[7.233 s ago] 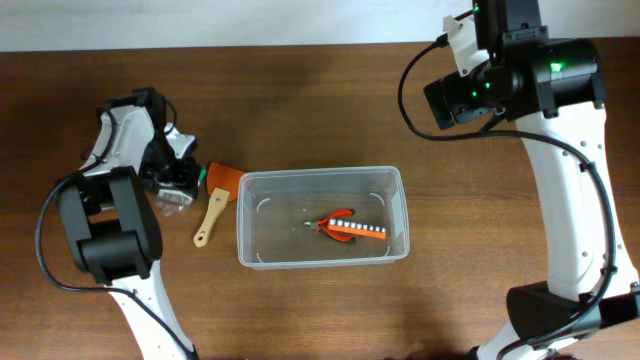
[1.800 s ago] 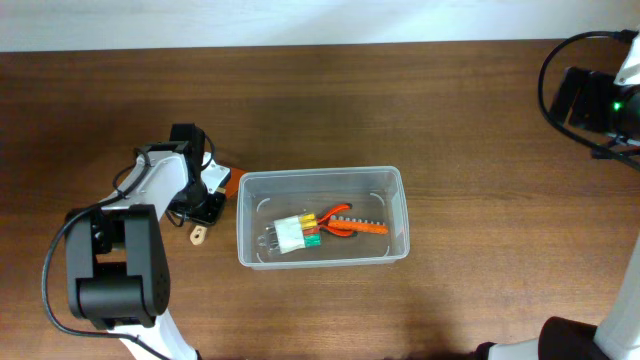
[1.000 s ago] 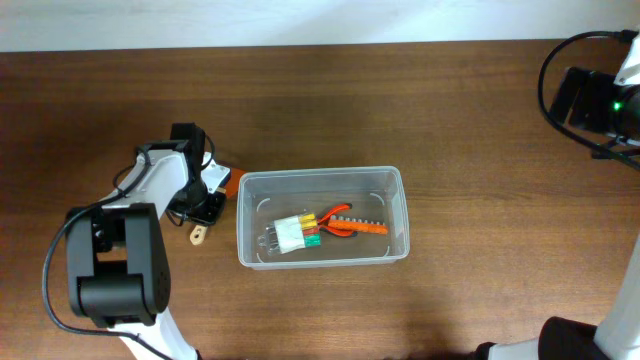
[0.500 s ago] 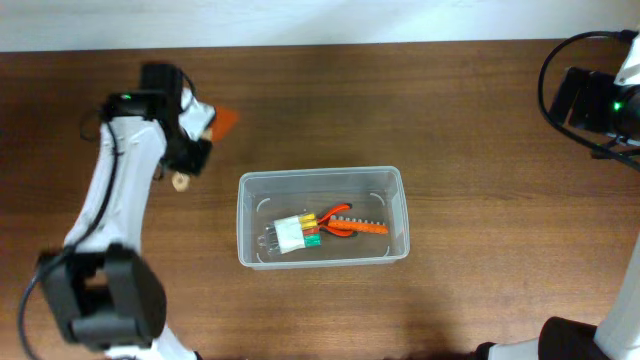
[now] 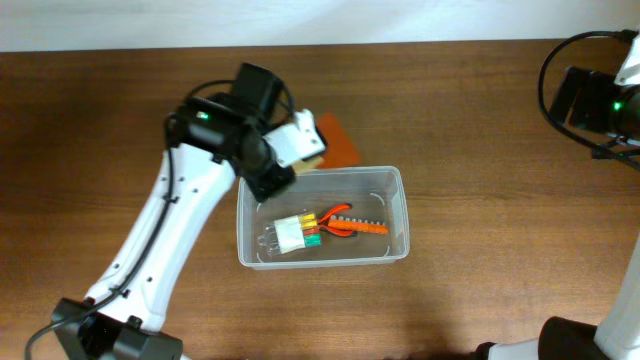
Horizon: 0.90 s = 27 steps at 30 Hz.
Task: Pack container
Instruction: 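Lift the scraper and lower it into the container with left gripper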
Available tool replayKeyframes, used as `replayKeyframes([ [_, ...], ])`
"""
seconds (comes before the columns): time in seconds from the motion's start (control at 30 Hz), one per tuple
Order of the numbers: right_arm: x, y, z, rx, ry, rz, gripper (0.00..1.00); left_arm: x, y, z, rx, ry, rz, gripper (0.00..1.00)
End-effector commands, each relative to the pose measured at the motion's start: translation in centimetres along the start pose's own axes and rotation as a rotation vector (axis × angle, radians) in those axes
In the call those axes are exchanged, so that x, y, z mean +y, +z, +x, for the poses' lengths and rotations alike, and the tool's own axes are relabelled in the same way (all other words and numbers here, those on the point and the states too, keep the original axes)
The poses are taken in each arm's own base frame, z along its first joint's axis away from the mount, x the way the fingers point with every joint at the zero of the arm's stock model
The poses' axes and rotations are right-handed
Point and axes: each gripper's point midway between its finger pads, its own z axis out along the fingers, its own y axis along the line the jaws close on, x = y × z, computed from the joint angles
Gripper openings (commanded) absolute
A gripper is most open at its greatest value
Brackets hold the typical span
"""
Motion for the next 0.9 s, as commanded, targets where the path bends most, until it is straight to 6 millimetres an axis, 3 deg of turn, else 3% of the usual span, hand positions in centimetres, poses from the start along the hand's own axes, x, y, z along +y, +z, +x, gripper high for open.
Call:
replayKeyframes([
  [0.0,-0.1,0.2,-0.1,0.002,0.010,-0.001,0.99,-2.0,2.4,-0.2,0.020,0.085,0.090,0.02],
  [0.23,-0.1,0.2,0.0,0.003,0.010,-0.001,0.99,-4.0,8.7,1.7,0.141,0.090,0.201,0.02],
  [0.47,-0.1,0.2,0.0,0.003,0.010,-0.001,0.99,-4.1,14.0,4.0,0.254,0.074,0.251,0.03],
  [0.57,-0.1,0.2,0.0,0.003,0.010,-0.001,0.99,-4.3,15.7,4.7,0.293,0.066,0.282,0.11],
  [0.7,-0.1,0.2,0.0,0.003,0.010,-0.001,0.99,-4.6,16.8,5.4,0.325,0.059,0.307,0.31],
  [0.77,-0.1,0.2,0.0,0.003,0.010,-0.001,0.99,-4.6,16.9,5.4,0.327,0.059,0.309,0.50],
  [0.87,-0.1,0.2,0.0,0.003,0.010,-0.001,0.98,-4.6,16.9,5.5,0.333,0.054,0.306,0.96],
])
